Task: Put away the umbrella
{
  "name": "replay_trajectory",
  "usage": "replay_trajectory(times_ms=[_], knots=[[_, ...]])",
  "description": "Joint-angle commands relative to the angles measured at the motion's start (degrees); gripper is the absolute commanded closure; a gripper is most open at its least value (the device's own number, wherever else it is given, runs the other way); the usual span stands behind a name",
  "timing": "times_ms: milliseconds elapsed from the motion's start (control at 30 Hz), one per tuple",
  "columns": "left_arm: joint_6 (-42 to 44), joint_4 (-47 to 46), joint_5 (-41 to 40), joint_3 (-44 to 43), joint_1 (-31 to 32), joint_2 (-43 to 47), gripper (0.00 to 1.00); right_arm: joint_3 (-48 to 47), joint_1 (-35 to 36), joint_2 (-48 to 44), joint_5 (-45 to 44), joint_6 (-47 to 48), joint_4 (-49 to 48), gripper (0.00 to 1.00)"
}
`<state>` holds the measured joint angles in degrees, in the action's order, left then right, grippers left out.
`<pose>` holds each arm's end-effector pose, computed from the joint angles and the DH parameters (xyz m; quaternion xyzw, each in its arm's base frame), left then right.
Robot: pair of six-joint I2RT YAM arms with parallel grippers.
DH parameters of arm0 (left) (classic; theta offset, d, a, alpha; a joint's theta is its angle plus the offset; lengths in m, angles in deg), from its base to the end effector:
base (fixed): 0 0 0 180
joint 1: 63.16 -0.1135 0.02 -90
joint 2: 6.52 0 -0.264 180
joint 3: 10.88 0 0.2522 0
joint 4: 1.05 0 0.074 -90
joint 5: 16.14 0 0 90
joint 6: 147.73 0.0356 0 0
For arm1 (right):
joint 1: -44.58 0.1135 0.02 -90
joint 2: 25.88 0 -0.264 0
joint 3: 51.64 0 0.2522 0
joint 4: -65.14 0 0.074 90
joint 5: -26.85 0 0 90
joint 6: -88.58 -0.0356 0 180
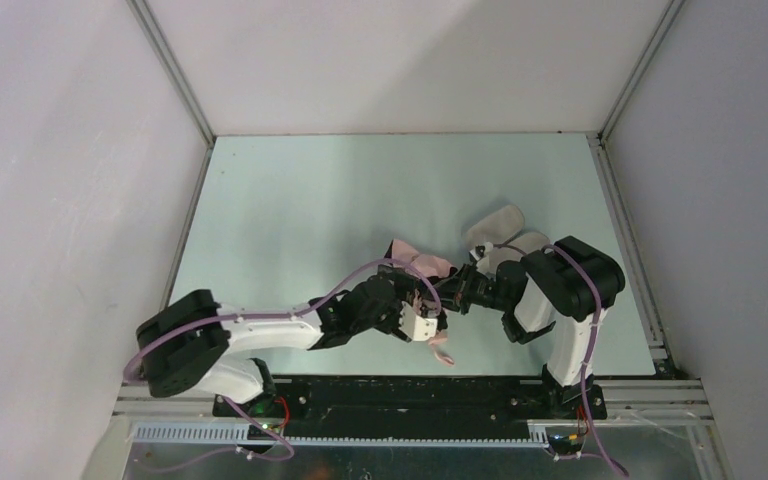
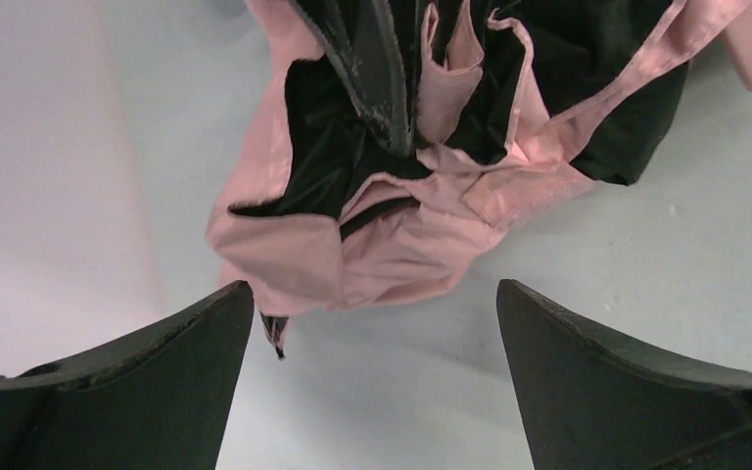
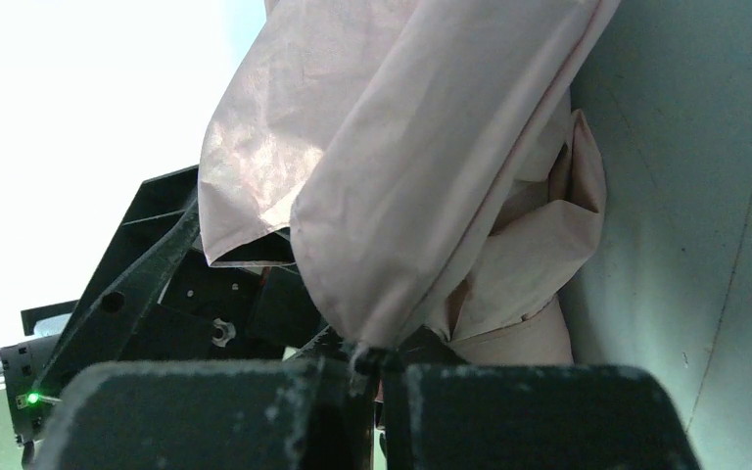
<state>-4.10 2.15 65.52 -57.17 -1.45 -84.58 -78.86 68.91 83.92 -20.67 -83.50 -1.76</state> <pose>0.1322 -0.2347 0.1764 0.7295 0.5014 0.0319 0.4642 0.2074 0.1202 0.0847 0.1671 0.7561 0.6238 0.1060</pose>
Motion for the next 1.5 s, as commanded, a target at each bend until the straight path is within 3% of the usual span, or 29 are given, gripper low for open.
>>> replay_trajectory(times_ms=[0,133,300,367,400,467,600,800,1033,1200,1467], knots=[[9.96,-8.96,3.16,-0.71,-0.56,-3.63,0.0,-0.35,-0.45,0.96,0.37,1.21,1.86,1.0],[11.1,-0.03,6.89,-5.86,-1.66,-7.36,0.02,-0.79,-0.86,0.93,1.05,0.54,1.65,1.0],[11.58,8.55,10.33,-10.49,-3.28,-11.24,0.14,-1.15,-2.01,-0.61,2.28,0.87,3.31,1.0],[12.08,9.88,10.8,-11.81,-3.58,-12.65,0.28,-1.36,-2.47,-1.44,2.59,1.65,5.0,1.0],[12.26,11.01,10.89,-12.81,-3.55,-13.59,0.44,-1.43,-2.59,-1.74,2.56,2.08,5.85,1.0],[11.91,13.47,11.79,-14.46,-3.53,-14.61,0.64,-1.4,-2.74,-2.02,2.57,2.23,6.43,1.0],[10.13,18.75,12.08,-17.06,-2.32,-14.46,0.97,-1.44,-3.5,-2.81,3.51,1.41,5.71,1.0],[3.42,28.71,11.39,-20.07,2.15,-11.41,1.0,-1.99,-5.88,-8.64,7.0,2.29,9.99,1.0],[-11.35,45.43,17.41,-31.35,2.94,-13.12,1.0,-7.6,-6.81,-22.01,12.71,15.14,34.37,1.0],[-19.62,54.98,25.41,-40.84,-0.42,-19.73,1.0,-8.6,-7.63,-25.24,17.49,16.66,39.93,1.0],[-23.05,62.64,26.38,-47.49,-1.74,-29.2,1.0,-9.74,-8.9,-24.62,20.42,13.94,41.48,1.0]])
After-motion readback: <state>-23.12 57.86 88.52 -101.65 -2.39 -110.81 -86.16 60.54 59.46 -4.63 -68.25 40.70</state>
